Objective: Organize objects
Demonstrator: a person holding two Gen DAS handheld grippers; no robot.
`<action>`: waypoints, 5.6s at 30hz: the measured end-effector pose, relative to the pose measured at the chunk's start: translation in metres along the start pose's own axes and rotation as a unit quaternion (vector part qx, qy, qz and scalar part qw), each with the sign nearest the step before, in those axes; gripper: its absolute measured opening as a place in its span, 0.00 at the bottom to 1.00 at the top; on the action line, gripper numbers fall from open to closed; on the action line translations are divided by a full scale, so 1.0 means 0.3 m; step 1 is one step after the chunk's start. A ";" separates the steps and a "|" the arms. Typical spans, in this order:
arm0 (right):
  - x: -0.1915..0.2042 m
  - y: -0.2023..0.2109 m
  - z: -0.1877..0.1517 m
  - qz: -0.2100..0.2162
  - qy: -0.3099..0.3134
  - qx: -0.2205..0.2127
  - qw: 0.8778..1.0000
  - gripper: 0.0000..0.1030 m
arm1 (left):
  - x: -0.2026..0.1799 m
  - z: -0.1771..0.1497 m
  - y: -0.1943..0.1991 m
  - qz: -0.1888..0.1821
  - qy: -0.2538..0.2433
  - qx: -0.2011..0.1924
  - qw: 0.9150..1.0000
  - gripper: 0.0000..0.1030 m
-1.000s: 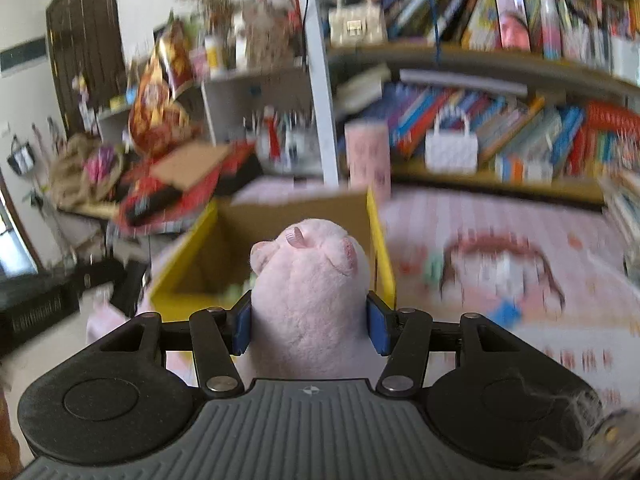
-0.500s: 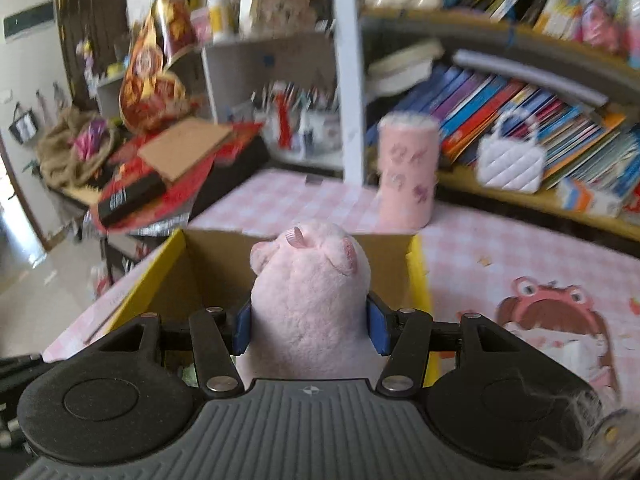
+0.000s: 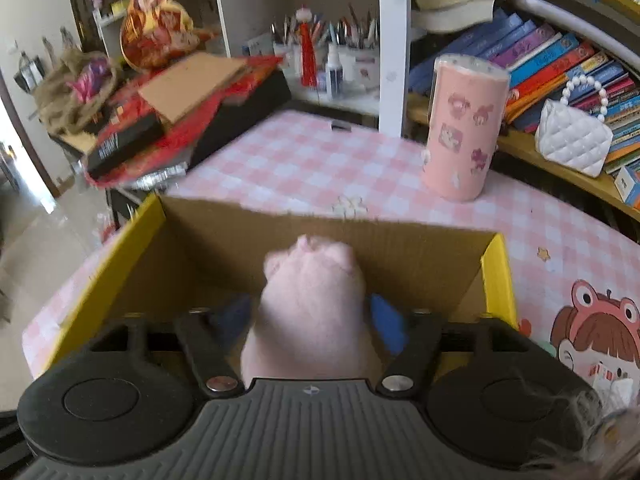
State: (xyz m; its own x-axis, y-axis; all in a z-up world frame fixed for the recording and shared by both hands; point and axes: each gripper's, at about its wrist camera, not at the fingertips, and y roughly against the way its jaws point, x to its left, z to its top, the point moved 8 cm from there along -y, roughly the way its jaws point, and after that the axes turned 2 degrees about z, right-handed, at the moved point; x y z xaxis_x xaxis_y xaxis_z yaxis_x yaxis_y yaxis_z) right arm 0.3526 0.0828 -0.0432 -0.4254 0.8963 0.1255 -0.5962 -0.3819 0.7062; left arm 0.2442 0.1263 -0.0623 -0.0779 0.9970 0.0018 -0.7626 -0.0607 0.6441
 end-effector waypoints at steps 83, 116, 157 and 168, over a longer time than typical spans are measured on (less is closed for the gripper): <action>-0.590 0.881 -0.953 -0.258 -0.190 -0.025 0.947 0.74 | -0.652 -0.364 0.345 -0.112 -0.127 0.036 0.985 0.96; -1.093 0.672 -0.559 -0.167 -0.191 -0.075 0.964 0.74 | -1.058 -0.157 -0.154 -0.064 -0.108 0.065 0.990 0.57; -0.961 0.414 -0.509 -0.013 -0.244 -0.039 0.969 0.44 | -0.750 -0.191 0.190 -0.078 -0.012 0.044 0.996 0.24; -0.723 0.639 -0.630 -0.014 -0.227 -0.044 0.973 0.44 | -0.625 -0.239 0.286 -0.093 0.000 0.026 0.995 0.24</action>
State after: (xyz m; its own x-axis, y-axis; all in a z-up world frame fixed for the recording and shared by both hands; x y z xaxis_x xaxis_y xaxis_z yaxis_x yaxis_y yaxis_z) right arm 0.2019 -0.2275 -0.0667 -0.0748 0.9062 0.4162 -0.6685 -0.3553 0.6534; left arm 0.1474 -0.0693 -0.0621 0.0624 0.9907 -0.1208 -0.7294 0.1279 0.6720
